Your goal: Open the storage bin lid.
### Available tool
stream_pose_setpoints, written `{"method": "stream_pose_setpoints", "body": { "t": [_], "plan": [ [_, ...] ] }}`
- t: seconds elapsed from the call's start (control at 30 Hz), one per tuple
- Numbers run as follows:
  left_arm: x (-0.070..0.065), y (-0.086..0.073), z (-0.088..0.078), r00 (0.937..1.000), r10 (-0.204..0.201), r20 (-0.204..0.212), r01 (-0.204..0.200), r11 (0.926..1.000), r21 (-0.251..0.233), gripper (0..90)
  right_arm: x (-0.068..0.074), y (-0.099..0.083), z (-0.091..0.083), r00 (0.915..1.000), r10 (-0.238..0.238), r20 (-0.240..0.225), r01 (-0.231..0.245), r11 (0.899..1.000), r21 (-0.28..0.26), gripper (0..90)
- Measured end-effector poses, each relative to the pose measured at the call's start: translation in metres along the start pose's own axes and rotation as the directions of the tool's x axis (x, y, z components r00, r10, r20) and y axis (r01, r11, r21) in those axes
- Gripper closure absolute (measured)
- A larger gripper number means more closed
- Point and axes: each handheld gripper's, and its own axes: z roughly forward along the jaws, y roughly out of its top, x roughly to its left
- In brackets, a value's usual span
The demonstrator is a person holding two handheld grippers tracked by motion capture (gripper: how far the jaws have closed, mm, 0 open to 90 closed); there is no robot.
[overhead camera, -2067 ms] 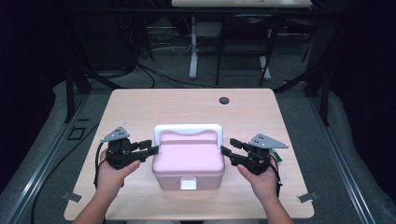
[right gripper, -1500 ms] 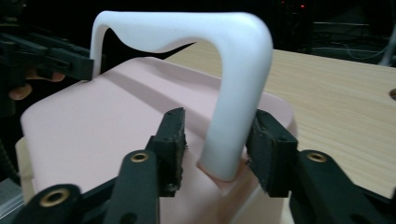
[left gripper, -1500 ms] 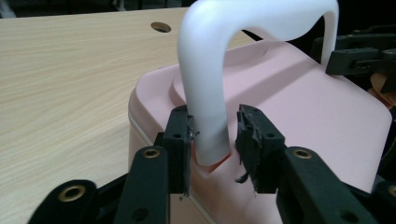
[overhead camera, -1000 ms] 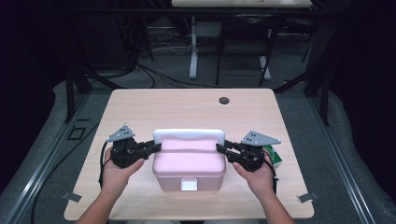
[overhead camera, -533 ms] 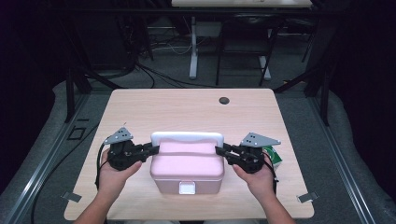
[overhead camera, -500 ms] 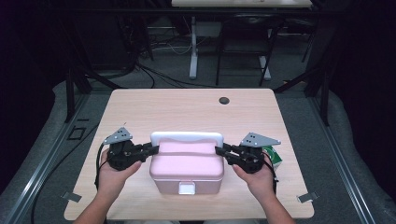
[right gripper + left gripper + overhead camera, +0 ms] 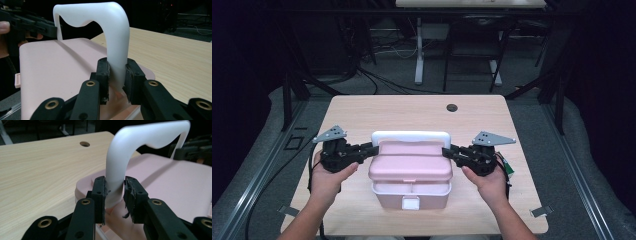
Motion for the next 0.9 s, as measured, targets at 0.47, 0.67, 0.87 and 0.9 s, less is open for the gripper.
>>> {"method": "stream_pose_setpoints", "body": {
  "t": [0.47, 0.67, 0.87, 0.9],
  "plan": [
    [-0.004, -0.025, -0.035, 0.9990, 0.038, -0.024, -0.038, 0.9993, 0.008, 81.3, -0.001, 0.005, 0.001, 0.9997, 0.023, 0.008, -0.023, 1.000, -0.017, 74.9],
    [-0.010, -0.038, -0.029, 0.9985, 0.055, 0.004, -0.055, 0.9981, 0.027, 89.4, -0.004, 0.008, 0.002, 0.9993, 0.038, 0.002, -0.037, 0.999, -0.020, 74.8],
    [-0.013, -0.045, -0.023, 0.9984, 0.056, 0.005, -0.056, 0.9976, 0.041, 90.0, -0.005, 0.009, 0.002, 0.9993, 0.039, 0.003, -0.038, 0.999, -0.021, 74.8],
    [-0.013, -0.045, -0.023, 0.9984, 0.056, 0.005, -0.056, 0.9976, 0.041, 90.0, -0.005, 0.009, 0.002, 0.9993, 0.039, 0.003, -0.038, 0.999, -0.021, 74.8]
  ]
}}
